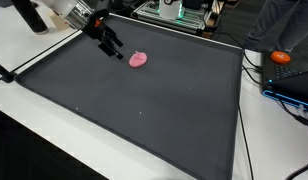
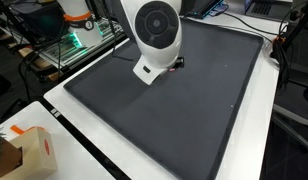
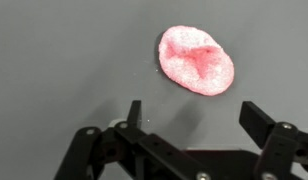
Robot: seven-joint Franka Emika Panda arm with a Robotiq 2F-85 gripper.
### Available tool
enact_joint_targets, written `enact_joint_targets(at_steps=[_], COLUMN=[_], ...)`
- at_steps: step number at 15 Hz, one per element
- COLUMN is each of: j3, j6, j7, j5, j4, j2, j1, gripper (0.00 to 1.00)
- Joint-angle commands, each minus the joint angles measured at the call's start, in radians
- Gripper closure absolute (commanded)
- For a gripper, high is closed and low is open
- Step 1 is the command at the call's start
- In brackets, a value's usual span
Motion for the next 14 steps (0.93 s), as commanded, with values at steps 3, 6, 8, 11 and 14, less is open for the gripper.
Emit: enact_joint_targets(at_steps=[3,6,8,11,14], j3=[-0.018,-0.029,-0.033,-0.037,-0.041], j6=[0.108,0.161,0.192,0.228,0.245], j7=[0.012,0.011,0.007,0.006,0.003], j5=[0.117,0.174,0.216,0.268,0.3], j4=[-0.201,-0.272,-0.314,-0.365,-0.396], j2=[-0.106,-0.136,-0.153,-0.174,-0.19], j1=[-0.017,-0.017,-0.016,-0.013,-0.01], gripper=[0.0,0.0,0.0,0.0,0.0])
